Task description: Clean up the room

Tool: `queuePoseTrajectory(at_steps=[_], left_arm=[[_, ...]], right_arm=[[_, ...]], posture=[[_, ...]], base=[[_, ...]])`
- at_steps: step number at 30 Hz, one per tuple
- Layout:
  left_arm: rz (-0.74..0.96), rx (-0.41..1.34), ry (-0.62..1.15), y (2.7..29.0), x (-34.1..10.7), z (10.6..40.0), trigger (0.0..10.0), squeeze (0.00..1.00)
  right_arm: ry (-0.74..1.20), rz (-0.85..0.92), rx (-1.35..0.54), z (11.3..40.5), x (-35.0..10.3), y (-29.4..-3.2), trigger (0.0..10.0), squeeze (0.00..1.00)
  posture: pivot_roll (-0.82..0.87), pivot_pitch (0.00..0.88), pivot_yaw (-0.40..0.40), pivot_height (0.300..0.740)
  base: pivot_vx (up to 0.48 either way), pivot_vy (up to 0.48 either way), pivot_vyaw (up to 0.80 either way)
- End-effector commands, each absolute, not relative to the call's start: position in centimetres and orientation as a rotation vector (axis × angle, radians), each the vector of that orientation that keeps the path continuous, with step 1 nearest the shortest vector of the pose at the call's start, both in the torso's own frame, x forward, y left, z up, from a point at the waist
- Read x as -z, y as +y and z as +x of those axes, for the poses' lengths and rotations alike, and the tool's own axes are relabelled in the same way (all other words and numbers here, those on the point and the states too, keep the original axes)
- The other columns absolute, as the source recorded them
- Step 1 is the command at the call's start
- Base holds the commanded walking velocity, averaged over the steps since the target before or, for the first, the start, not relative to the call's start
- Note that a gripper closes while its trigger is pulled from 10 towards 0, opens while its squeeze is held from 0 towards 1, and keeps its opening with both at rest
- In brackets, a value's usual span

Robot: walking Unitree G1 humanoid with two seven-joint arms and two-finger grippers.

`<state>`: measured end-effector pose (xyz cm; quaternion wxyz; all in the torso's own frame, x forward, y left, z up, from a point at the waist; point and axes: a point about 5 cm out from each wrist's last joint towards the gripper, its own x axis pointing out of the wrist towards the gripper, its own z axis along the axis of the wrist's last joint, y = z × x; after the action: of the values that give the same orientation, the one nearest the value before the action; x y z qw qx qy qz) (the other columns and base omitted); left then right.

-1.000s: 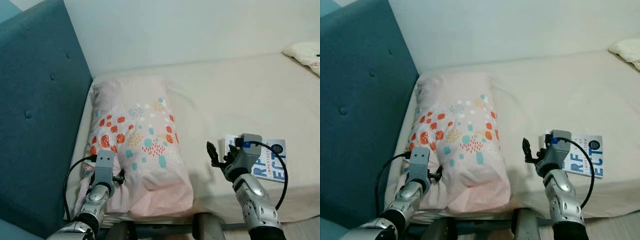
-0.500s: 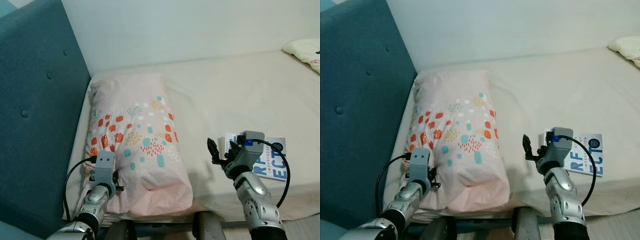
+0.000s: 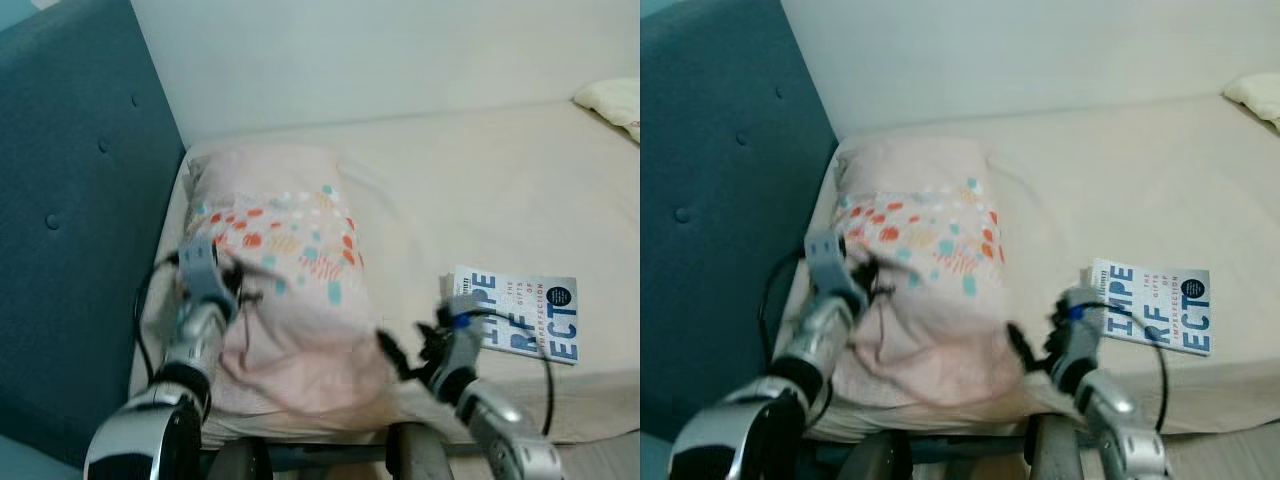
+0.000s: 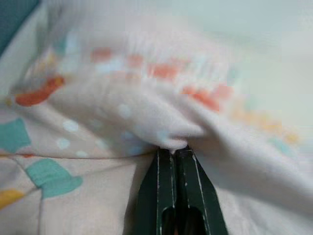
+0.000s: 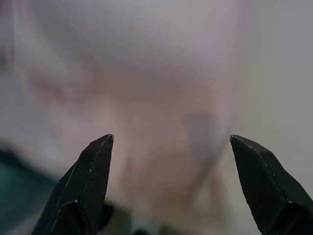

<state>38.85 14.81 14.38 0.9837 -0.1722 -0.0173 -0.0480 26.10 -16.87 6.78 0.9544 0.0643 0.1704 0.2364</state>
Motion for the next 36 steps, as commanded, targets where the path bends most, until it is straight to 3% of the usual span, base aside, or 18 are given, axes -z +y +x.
queuePoseTrajectory(at_steps=[1, 3, 6, 14, 20, 25, 28, 29, 33, 36], left_arm=[[-0.356, 0.091, -0.081, 15.5, -15.4, 39.1, 0.0, 0.0], [-0.371, 0.097, -0.123, 15.5, -16.7, 39.5, 0.0, 0.0], [-0.426, 0.079, -0.3, 16.4, -22.1, 40.4, 0.0, 0.0], [-0.413, 0.027, -0.421, 18.0, -25.8, 40.5, 0.0, 0.0], [-0.423, -0.013, -0.521, 19.9, -29.6, 40.4, 0.0, 0.0], [-0.439, -0.012, -0.566, 20.4, -31.5, 39.9, 0.0, 0.0], [-0.439, -0.009, -0.577, 20.4, -31.9, 39.7, 0.0, 0.0], [-0.436, 0.001, -0.6, 20.4, -32.8, 39.1, 0.0, 0.0], [-0.432, 0.011, -0.613, 20.2, -33.4, 38.7, 0.0, 0.0], [-0.417, 0.032, -0.628, 19.8, -34.1, 38.1, 0.0, 0.0]], right_arm=[[0.364, 0.126, -0.511, 25.8, -6.6, -16.4, 10.0, 0.0], [0.39, 0.117, -0.54, 25.4, -6.3, -16.0, 10.0, 0.0], [0.485, 0.028, -0.576, 24.6, -4.9, -15.2, 10.0, 0.0], [0.506, -0.033, -0.543, 25.0, -4.2, -15.0, 10.0, 0.0], [0.37, 0.049, -0.424, 28.2, -5.1, -14.3, 10.0, 0.0], [0.243, 0.1, -0.473, 30.4, -7.7, -12.9, 10.0, 0.0], [0.22, 0.107, -0.49, 30.8, -8.3, -12.7, 10.0, 0.0], [0.166, 0.131, -0.535, 32.0, -9.9, -11.8, 10.0, 0.0], [0.146, 0.147, -0.554, 32.7, -10.7, -11.2, 10.0, 0.0], [0.218, 0.054, -0.547, 33.7, -10.1, -9.9, 10.0, 0.0]], posture=[[-0.14, 0.139, 0.074, 0.591], [-0.14, 0.139, 0.074, 0.591], [-0.13, 0.155, 0.068, 0.591], [-0.1, 0.194, 0.058, 0.591], [-0.08, 0.258, 0.057, 0.591], [-0.04, 0.338, 0.059, 0.591], [-0.03, 0.344, 0.059, 0.591], [0.0, 0.396, 0.058, 0.591], [0.01, 0.413, 0.057, 0.591], [0.03, 0.457, 0.05, 0.591]], base=[[0.0, 0.0, 0.0], [0.0, 0.0, 0.0], [0.0, 0.0, 0.0], [0.0, 0.0, 0.0], [0.0, 0.0, 0.0], [0.0, 0.0, 0.0], [0.0, 0.0, 0.0], [0.0, 0.0, 0.0], [0.0, 0.0, 0.0], [0.0, 0.0, 0.0]])
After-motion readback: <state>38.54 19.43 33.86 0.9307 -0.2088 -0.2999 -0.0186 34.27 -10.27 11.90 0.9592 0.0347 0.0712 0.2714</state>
